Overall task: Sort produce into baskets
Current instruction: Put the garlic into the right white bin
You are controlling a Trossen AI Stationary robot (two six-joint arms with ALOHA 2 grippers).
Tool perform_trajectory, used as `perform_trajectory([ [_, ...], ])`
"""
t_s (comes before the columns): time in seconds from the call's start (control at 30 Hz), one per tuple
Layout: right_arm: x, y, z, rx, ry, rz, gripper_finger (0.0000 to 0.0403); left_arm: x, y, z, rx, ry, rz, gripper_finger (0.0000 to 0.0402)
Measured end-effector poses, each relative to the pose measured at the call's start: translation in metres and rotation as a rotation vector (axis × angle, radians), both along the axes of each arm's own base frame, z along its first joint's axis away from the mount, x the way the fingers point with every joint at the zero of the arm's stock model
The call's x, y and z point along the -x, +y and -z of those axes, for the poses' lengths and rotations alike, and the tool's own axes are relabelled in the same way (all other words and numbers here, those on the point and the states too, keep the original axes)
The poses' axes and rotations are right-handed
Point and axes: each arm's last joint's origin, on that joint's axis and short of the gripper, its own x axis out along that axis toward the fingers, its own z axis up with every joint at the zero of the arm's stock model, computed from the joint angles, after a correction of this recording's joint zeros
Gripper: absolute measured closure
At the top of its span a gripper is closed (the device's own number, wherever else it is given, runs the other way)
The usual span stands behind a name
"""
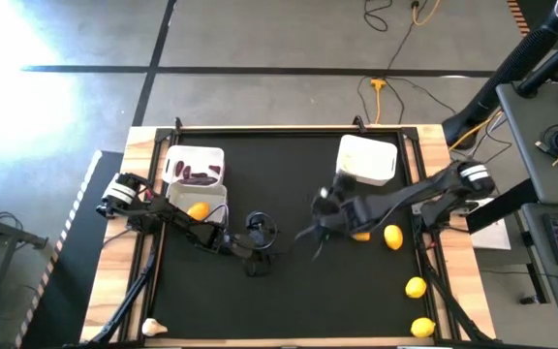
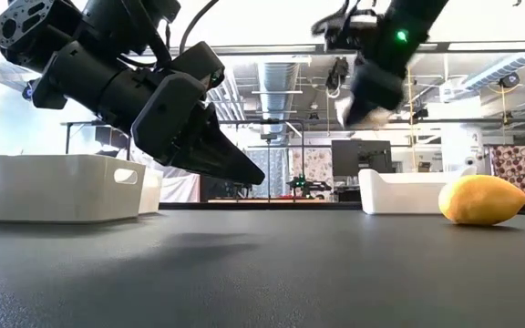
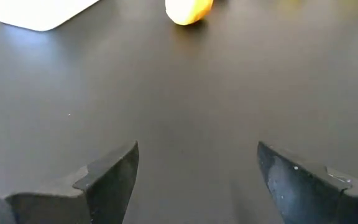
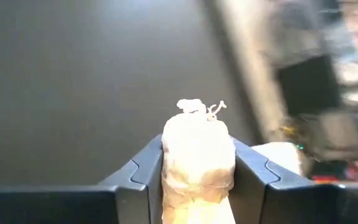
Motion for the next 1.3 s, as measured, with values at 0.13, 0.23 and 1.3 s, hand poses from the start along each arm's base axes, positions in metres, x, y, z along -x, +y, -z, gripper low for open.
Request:
perform_trajectory([
  [0.13,0.022,-0.052,-0.022,0.049,-0.104,0.203,0.0264,0.001,-0.002,0.001,0.008,0.003,0.001,0.0093],
  [0.23,0.047,-0.093,-0.023,0.021,-0.194,0.426,0.0263,0.002,-0.004,0.001,0.01,0.004,0.009,0.0093],
  [1.3,0.067,-0.101,-0.023,-0.175,-0.653,0.156,0.0137,0.039,-0.015,-0.074,0.02,0.07,0.105,0.0093],
])
